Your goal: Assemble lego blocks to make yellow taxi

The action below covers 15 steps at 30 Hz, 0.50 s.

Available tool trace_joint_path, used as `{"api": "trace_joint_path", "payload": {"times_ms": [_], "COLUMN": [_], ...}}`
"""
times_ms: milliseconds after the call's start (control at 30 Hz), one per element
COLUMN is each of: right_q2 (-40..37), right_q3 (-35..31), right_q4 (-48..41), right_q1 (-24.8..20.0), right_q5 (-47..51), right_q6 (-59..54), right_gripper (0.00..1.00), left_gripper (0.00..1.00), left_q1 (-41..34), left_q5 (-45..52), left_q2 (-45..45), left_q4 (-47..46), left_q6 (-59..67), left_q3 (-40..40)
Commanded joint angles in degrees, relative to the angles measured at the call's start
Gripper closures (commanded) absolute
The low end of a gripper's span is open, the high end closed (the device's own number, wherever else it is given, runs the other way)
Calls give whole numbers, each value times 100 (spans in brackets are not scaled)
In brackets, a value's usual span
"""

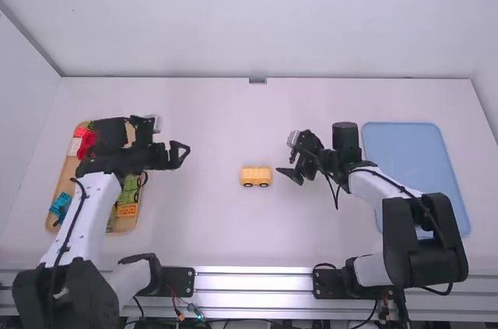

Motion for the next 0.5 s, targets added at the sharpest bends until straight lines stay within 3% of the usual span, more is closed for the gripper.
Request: {"api": "trace_joint_path", "payload": {"times_ms": [0, 233, 467], "right_q2": [-59, -59, -59], "right_q3": [-31, -31, -31], "right_q4": [68, 57, 275], "right_q1": [20, 44, 243], "right_q5": [-164, -393, 20], "right_q6": [57, 61, 796], "right_gripper": [1, 1, 1], "left_gripper": [1, 1, 1], "left_q1": [299, 658, 1023], "left_q5": [-575, -2179, -3427], "left_q2": [-131, -92, -59], "left_q4": [-409, -1108, -1906], "left_q6": [-2391, -4002, -5993], "left_q3": [-20, -20, -20]}}
